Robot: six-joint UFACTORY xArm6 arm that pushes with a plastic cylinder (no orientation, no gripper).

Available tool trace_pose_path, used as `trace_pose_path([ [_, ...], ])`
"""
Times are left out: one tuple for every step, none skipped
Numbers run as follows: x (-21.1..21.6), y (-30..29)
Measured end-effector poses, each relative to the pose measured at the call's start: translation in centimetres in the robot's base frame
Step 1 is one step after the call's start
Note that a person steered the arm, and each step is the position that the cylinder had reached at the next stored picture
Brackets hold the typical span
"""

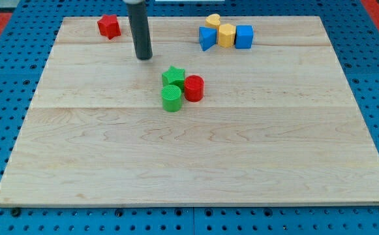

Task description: Push green and red stars into red and green circles

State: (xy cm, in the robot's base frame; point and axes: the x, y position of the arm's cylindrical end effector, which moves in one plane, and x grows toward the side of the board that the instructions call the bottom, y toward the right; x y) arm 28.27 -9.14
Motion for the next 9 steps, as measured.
trace_pose_path([
  [-7.4,2.0],
  [-9.0,-3.5],
  [-6.6,-11.4],
  [-0.1,-12.7],
  [-3.6,-10.8],
  [-6.3,-11.2],
  [-3.4,-17.5],
  [1.5,-17.6],
  [5.6,-7.8],
])
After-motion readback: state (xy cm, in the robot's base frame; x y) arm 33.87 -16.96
